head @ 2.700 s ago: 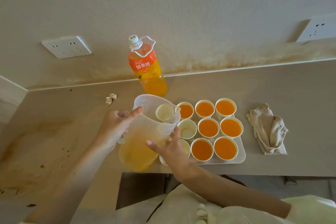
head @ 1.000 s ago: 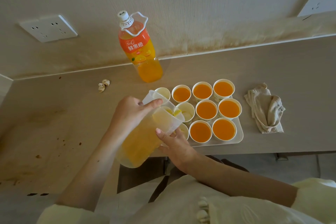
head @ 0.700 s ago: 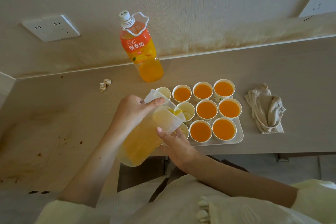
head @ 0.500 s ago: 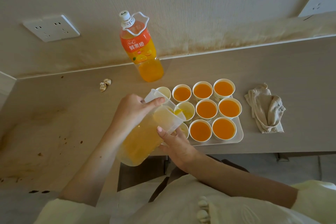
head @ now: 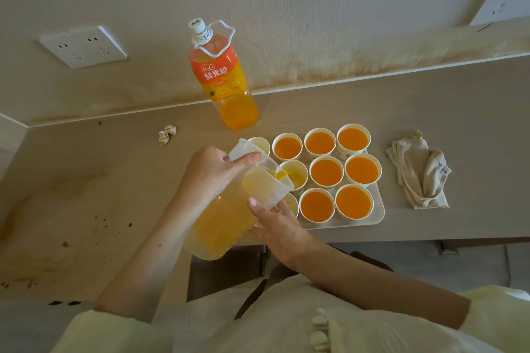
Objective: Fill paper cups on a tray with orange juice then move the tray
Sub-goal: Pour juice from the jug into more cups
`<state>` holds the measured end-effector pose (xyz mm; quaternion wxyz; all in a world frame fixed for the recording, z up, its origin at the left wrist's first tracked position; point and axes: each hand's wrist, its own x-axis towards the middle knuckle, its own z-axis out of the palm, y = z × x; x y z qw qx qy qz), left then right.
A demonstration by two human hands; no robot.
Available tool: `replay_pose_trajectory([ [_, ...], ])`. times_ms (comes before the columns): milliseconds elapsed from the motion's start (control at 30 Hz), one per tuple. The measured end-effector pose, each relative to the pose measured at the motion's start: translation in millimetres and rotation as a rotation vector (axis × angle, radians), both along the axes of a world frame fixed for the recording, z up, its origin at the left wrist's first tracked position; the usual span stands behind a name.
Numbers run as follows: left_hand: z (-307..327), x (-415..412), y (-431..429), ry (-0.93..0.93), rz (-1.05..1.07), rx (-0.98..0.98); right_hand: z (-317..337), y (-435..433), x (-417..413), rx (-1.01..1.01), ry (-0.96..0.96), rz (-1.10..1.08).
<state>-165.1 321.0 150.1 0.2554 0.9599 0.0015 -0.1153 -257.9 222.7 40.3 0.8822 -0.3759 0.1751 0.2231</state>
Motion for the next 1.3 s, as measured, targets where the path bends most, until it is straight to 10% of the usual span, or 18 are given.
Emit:
replay_pose_trajectory([
  [1300, 3.8, 1.2, -2.7, -0.043, -0.033, 0.013, 3.3, -6.5, 3.9, 0.08, -0.066, 0.053],
])
